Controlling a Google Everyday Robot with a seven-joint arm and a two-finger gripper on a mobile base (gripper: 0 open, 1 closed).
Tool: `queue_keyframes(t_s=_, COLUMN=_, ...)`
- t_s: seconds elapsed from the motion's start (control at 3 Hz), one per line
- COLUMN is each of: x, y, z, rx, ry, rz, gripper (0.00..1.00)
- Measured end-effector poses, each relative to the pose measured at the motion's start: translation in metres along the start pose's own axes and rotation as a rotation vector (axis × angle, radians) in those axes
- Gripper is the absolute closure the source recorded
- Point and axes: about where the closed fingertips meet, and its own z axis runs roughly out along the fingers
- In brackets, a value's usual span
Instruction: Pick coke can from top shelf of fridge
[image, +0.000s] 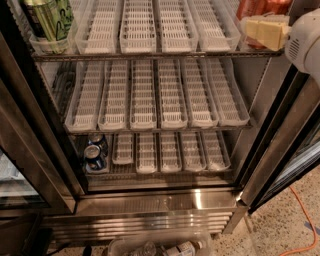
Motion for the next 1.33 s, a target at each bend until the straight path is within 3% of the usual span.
queue_keyframes(t_s=0.67, x=-0.008, y=0.0, z=-0.005, rx=0.027, ry=-0.017, rz=0.023, gripper=0.07)
queue_keyframes(t_s=1.0, x=-0.011, y=0.002, z=-0.025, rx=0.023, ry=0.005, rz=0.041, gripper=0.09)
queue_keyframes(t_s=1.33, x=0.002, y=0.015, z=-0.06, rx=-0.025, ry=0.081, rz=0.055, gripper=0.07)
